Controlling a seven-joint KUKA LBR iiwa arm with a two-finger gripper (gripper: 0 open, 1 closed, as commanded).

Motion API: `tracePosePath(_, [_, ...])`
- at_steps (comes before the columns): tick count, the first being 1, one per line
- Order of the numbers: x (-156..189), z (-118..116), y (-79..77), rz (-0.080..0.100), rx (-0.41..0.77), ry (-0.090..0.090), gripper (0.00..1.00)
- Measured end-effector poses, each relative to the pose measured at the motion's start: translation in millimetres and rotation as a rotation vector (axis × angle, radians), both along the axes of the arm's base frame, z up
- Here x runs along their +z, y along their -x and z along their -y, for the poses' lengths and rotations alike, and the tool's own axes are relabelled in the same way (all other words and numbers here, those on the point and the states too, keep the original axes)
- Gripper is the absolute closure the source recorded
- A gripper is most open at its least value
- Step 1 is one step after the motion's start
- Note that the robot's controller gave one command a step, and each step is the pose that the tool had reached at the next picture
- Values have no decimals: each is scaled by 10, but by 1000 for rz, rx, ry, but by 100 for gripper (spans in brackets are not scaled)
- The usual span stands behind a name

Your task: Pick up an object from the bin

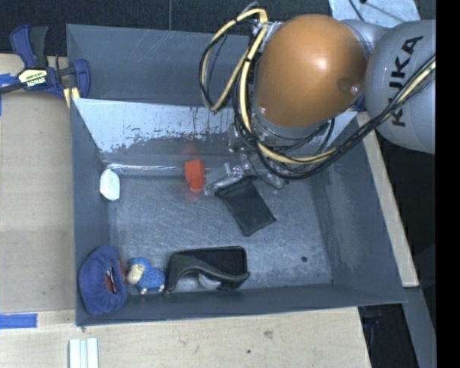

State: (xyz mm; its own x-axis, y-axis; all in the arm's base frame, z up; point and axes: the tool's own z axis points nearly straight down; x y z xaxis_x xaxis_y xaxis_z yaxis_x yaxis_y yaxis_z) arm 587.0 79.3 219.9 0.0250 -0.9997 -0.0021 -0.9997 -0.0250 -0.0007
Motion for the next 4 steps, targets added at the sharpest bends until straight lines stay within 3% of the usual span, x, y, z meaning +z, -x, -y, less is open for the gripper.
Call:
tracePosePath(1, [79, -186, -189, 4, -486, -3, 0])
tracePosePath(2, [-647, 296, -289, -4, -674, 3, 0])
tracePosePath(3, [-1066, 342, -284, -3, -327, 2, 0])
tracePosePath(4, [-1234, 333, -387, 2, 161, 0, 0])
